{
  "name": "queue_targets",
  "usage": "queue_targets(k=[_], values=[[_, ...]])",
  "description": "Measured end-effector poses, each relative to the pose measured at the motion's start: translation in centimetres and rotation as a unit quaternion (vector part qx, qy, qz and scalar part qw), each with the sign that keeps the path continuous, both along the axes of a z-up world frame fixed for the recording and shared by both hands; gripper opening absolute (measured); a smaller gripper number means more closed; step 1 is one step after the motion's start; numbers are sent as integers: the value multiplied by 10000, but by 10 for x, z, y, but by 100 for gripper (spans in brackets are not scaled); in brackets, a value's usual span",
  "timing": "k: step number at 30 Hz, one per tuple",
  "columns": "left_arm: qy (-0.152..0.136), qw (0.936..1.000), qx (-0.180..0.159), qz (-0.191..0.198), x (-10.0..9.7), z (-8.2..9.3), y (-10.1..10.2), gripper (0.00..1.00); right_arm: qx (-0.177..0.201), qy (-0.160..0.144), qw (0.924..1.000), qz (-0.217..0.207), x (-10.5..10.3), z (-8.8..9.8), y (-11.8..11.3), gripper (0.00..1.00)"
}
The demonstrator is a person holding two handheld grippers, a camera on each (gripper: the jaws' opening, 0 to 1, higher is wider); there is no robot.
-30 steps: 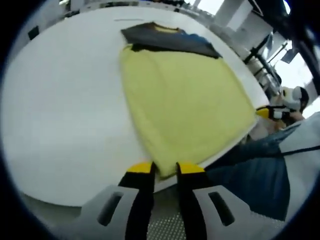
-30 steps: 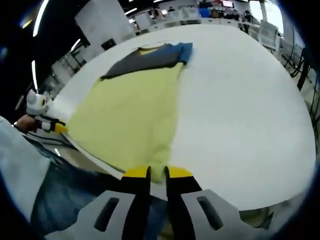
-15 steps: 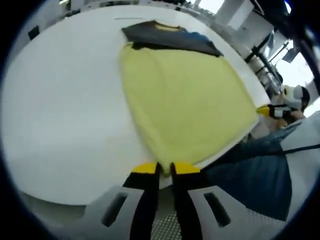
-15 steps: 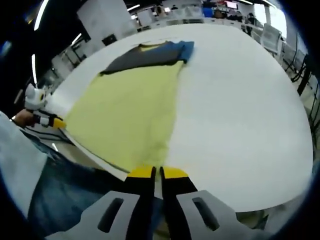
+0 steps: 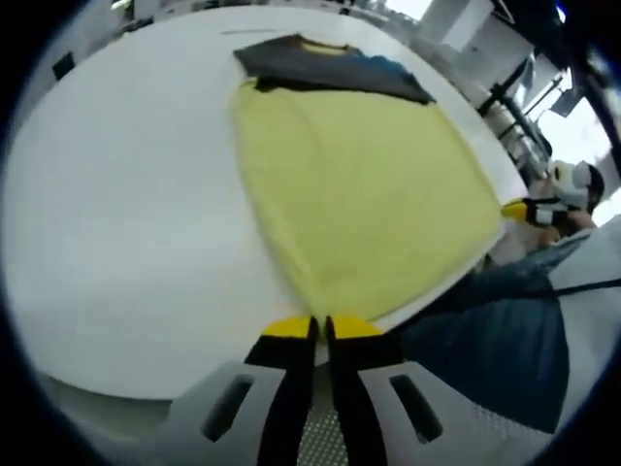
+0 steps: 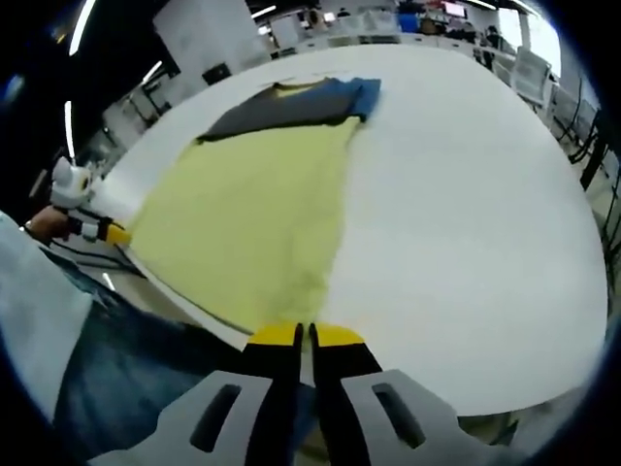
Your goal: Fold the garment on the visible template until the final outline fits inside the template.
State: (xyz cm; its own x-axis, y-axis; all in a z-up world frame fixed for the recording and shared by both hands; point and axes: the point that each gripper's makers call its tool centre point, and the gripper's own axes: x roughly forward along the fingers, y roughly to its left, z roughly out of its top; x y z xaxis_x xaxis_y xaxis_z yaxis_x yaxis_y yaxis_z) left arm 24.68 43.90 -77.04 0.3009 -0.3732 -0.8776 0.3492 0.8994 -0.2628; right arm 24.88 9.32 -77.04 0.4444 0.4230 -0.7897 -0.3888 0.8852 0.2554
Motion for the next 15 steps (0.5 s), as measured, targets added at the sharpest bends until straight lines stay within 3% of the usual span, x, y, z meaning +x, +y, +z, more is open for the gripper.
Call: queue_targets(k=[6,15], values=[[10,9999,48,-94,0,0,-1,1,-10,-42,9999,108,0,0,1,5],[-5,10000,-14,65,-1,1,0,1,79,-25,10000,13,1,0,1,4]])
